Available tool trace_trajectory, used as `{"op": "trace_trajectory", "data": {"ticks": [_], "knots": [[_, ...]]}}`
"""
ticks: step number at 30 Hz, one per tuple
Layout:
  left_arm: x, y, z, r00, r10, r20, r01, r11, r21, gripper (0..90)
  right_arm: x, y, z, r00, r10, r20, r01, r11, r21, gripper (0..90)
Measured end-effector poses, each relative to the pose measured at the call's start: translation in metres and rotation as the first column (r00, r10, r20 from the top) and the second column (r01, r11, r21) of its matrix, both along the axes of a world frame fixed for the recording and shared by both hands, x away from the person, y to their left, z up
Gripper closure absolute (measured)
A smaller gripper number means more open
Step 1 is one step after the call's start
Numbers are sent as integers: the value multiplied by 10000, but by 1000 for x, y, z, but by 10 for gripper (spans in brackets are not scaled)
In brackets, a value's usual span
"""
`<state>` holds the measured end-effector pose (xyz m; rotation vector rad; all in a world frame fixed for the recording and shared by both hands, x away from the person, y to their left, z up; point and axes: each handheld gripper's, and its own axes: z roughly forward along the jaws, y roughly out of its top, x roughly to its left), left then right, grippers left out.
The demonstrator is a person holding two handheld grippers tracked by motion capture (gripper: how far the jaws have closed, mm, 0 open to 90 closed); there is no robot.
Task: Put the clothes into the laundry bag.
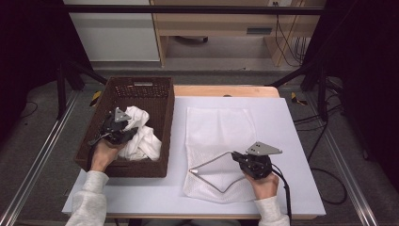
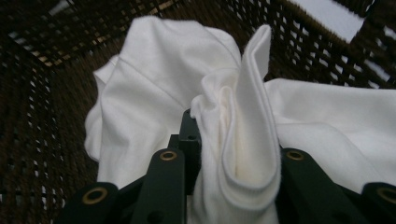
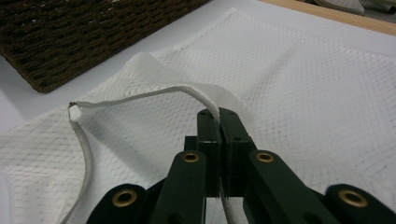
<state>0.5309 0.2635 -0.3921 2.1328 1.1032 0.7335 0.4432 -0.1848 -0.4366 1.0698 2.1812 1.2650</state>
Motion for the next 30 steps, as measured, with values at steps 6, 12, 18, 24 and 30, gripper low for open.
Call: {"op": "trace_trajectory", "data": {"ticks": [6,12,18,24,30], "knots": [[-5,12,10,9953,285,927,-165,9917,-1274,718,0,-1,0,10000,-7,3,7,10000,30,884],[-13,18,21,9772,788,1970,-440,9836,-1750,720,0,-2,1,10000,-17,36,17,10000,46,884],[-17,19,37,9568,1208,2644,-571,9699,-2366,721,-1,-2,2,10000,-51,39,51,10000,76,884],[-26,17,55,9236,1570,3498,-624,9617,-2670,724,-1,-4,2,9999,-59,85,58,9999,124,885],[-39,21,80,8883,1837,4210,-428,9457,-3222,724,-1,-4,2,9999,-70,85,69,9999,102,884]]}}
